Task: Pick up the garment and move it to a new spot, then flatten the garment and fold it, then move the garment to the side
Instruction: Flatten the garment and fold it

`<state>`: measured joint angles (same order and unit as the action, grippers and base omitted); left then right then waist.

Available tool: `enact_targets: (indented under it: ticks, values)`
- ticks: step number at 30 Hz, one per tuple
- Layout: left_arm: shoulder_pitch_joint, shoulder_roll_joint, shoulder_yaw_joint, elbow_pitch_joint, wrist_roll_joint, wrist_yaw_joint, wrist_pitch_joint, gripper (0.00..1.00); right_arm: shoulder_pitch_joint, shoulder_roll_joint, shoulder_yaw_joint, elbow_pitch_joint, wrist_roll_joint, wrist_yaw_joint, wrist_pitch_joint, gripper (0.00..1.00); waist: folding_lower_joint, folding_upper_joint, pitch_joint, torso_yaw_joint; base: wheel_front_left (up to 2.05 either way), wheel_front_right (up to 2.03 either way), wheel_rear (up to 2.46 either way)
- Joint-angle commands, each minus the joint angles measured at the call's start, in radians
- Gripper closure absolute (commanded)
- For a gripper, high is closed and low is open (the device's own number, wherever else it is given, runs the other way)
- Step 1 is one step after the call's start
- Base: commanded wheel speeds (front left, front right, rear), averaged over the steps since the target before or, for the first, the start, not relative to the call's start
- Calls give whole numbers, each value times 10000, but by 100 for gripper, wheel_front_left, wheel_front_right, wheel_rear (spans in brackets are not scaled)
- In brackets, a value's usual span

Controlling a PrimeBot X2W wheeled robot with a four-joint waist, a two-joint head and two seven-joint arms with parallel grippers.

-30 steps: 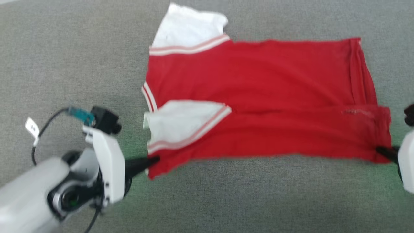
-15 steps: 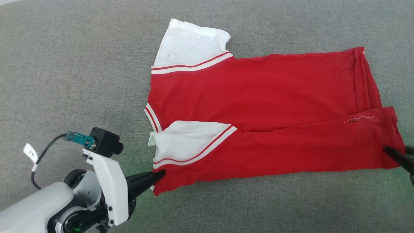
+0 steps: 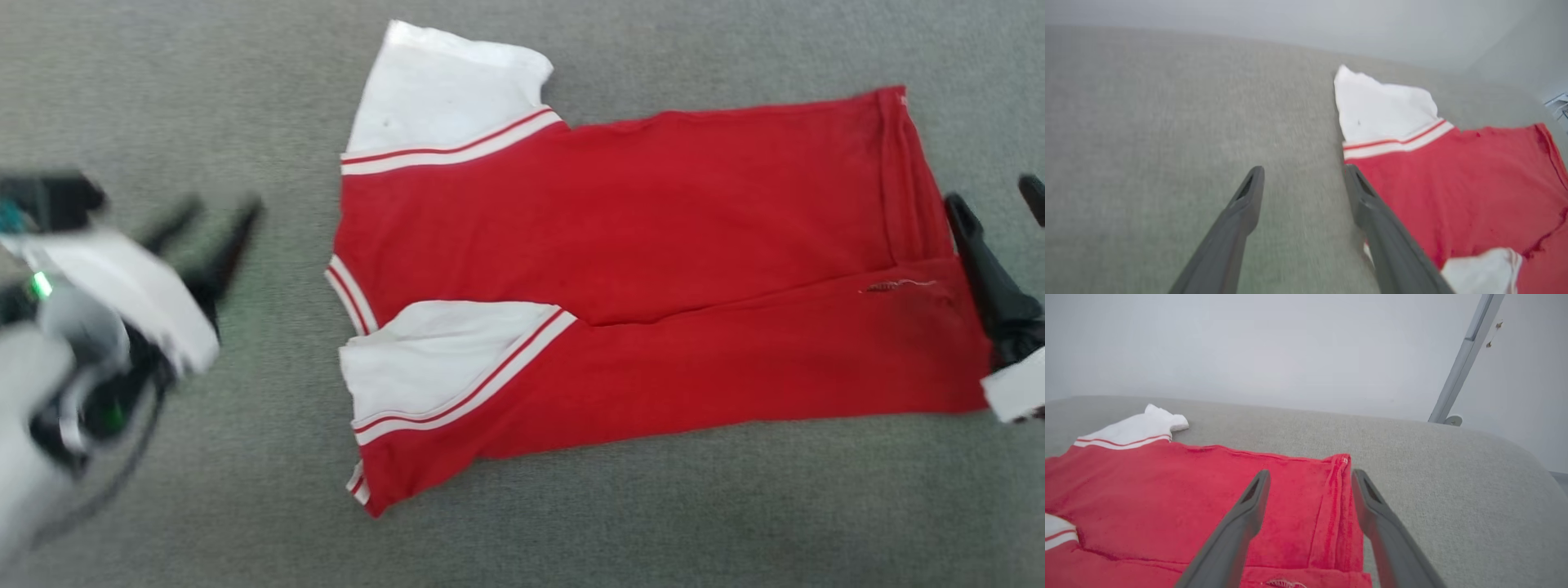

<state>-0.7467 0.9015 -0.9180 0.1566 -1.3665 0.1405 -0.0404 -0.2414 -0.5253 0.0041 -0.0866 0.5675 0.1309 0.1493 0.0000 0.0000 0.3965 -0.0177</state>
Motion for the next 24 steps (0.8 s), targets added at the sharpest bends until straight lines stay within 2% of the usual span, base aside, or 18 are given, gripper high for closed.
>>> enact_targets:
  ticks: [1,6,10,14,21,22,24]
  values:
    - [-498,-263,196,409,131,40,-199,0,-143,250,31,59,-194,-4,-496,0,0,0,134,-169,0,0,0]
    - [-2282,-1057,582,2219,753,-187,-647,0,-499,1006,382,233,-683,-4,-1992,0,0,0,441,-795,0,0,0]
    - [-3657,-1541,348,3618,1248,-529,-107,0,-735,1363,532,410,-817,-4,-2670,0,0,0,705,-1361,0,0,0]
    - [-4737,-1841,-155,5021,1491,-1073,1417,0,-837,1509,750,557,-736,-4,-2911,0,0,0,1006,-1891,0,0,0]
    - [-5875,-2037,-867,6714,984,-1943,5256,0,-931,1641,908,862,-580,-4,-3118,0,0,0,1426,-2522,0,0,0]
    - [-5875,-2037,-867,6714,984,-1943,5256,0,-931,1641,908,862,-580,-4,-3118,0,0,0,1426,-2522,0,0,0]
    - [-6106,-2092,-894,6956,742,-2107,6111,0,-952,1650,979,947,-545,-4,-3160,0,0,0,1532,-2617,0,0,0]
